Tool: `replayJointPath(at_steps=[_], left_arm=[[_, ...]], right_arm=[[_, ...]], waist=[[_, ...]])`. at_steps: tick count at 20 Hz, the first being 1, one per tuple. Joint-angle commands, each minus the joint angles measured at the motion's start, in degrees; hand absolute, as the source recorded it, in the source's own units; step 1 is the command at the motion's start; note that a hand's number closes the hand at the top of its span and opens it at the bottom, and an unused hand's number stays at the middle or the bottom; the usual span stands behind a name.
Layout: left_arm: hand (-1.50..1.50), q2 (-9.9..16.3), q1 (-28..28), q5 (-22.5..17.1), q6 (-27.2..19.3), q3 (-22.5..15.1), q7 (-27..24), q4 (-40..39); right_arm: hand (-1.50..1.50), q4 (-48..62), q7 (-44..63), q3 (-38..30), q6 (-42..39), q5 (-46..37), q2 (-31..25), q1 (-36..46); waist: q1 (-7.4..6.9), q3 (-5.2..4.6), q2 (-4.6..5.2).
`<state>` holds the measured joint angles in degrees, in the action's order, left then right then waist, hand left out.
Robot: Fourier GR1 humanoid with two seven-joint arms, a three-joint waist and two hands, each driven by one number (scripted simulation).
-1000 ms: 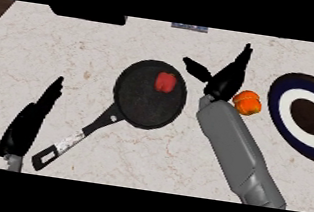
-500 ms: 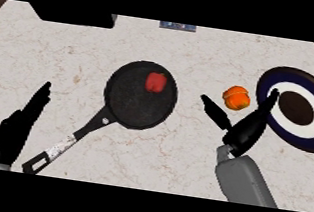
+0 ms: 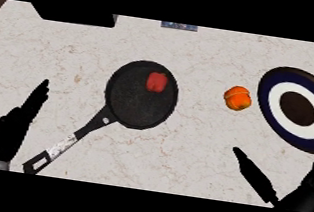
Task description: Pick the bell pepper from the plate and place it in the pan
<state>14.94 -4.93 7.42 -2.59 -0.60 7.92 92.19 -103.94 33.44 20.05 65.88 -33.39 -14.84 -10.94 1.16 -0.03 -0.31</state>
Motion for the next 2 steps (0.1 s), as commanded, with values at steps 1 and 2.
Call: replayJointPath(at_steps=[1,2], left_arm=[[0.00,0.37,-2.00,0.02,1.25,-0.27,2.49,4.69],[0.00,-2.49,-0.46,2.08,-0.76,-1.62,-3.53,-2.77]], right_arm=[[-1.50,-11.85,-1.10,1.93,-2.26,1.61,-4.35,-10.96],[-1.50,-12.73,-3.32,1.87,-1.16,5.07,-6.52,-13.05]], waist=[[-0.62,0.04,0.07],[-0.31,0.04,0.15]])
